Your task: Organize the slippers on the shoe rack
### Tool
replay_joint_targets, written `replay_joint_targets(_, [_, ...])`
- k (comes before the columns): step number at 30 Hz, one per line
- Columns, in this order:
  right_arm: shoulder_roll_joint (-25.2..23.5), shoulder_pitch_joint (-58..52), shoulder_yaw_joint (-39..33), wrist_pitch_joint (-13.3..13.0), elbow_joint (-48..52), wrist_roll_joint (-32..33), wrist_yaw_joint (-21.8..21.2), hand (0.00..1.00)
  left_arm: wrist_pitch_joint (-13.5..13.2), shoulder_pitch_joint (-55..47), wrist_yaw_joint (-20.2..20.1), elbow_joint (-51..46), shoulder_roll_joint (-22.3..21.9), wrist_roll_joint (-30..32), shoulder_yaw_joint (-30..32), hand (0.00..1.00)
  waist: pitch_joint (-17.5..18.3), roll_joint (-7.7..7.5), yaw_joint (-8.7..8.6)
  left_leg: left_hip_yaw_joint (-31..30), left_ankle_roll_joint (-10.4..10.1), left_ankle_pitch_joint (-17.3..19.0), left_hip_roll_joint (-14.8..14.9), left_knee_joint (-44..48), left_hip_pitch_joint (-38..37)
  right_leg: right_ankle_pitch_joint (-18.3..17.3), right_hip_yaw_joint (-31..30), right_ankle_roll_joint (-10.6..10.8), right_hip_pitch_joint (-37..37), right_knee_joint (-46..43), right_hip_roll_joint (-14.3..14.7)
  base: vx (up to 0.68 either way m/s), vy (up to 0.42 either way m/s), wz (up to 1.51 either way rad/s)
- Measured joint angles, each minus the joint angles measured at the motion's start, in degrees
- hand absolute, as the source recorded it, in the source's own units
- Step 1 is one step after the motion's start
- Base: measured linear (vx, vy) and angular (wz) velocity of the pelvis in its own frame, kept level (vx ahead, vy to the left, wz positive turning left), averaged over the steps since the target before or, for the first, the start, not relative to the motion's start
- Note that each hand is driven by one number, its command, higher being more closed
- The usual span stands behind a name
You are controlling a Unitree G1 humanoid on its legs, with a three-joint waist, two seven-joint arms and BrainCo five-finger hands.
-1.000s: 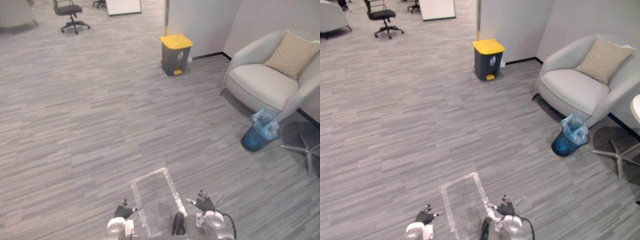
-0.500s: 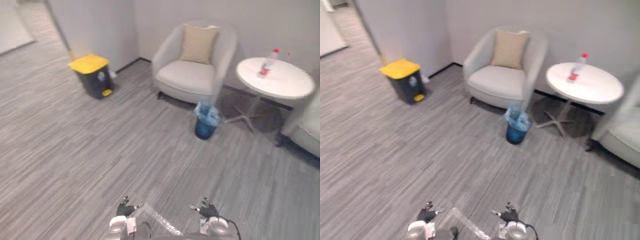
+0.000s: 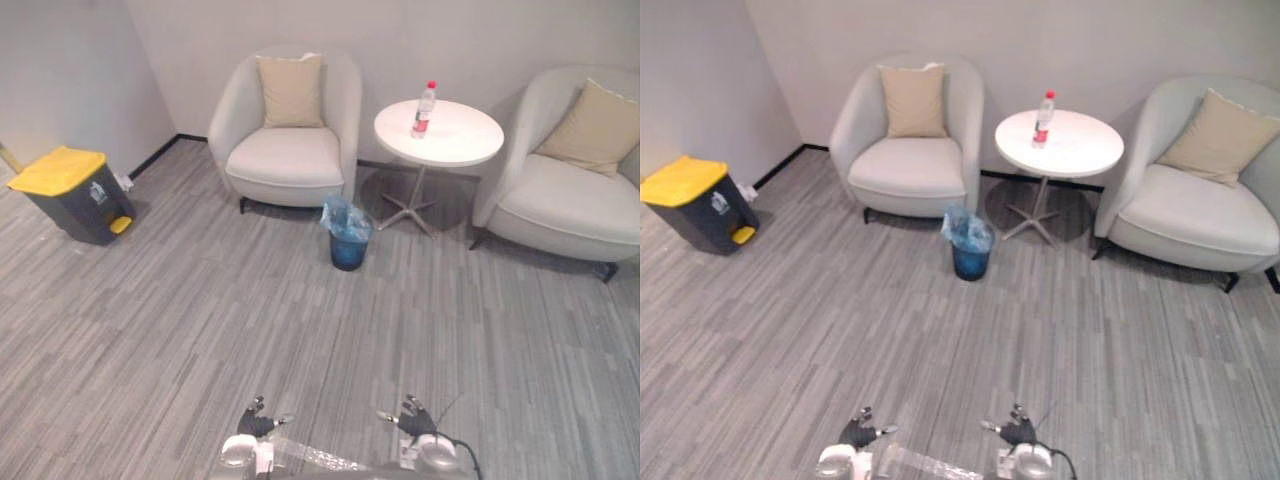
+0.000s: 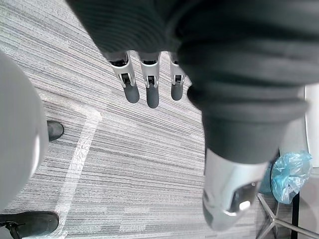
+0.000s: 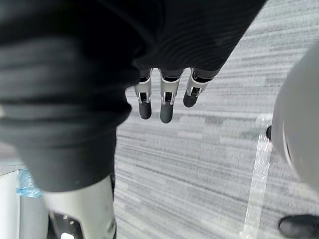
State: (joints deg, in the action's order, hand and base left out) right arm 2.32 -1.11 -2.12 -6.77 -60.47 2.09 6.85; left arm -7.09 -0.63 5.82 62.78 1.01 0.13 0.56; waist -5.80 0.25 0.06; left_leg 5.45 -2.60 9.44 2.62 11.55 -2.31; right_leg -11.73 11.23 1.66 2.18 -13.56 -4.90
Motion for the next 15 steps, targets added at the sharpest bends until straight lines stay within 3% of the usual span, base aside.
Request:
replay_joint_targets(3, [0.7,0.0,-1.3,0.1,-1.7,0.0,0.0,0.0,0.0,0.0,-0.1,0.0,0.5,0.0,0.0,0.0,0.1,0.4,0.22,0.3,-0.6,-0.4,0.8,-0.8,-0.1,2.9,-1.1,-0.5,1.2,4.2,1.5,-0.03,-0.003,-0.15])
replay_joint_targets(8, [1.1,-0.1,-2.3,0.3,-3.6,0.1,0.5,0.0,-0.1,0.2,-0.7,-0.2,1.9,0.0,0.5,0.0,-0.9,-0.96,0.59,-2.1,-0.6,-0.4,0.7,2.7,0.5,5.4,-5.2,-0.6,1.9,7.2,2.2,-0.06,0.012,-0.42])
replay_joint_targets(12, [1.5,0.0,-3.7,0.2,-3.3,0.2,0.6,0.0,0.0,0.3,-0.5,-0.1,1.9,-0.2,0.8,0.0,-1.4,0.53,0.81,-6.1,-0.9,1.6,1.1,1.2,0.8,7.3,-9.0,-0.1,-0.4,8.7,3.1,-0.09,0.022,-0.53])
replay_joint_targets(15, [1.1,-1.0,-4.6,0.3,-2.9,0.2,1.0,0.0,0.1,-0.6,-0.2,-0.1,2.3,-0.2,2.6,0.0,-1.1,0.3,0.94,-4.7,-0.9,2.2,0.8,0.3,0.9,9.8,-10.1,0.2,0.0,12.0,2.9,-0.06,0.061,-0.26])
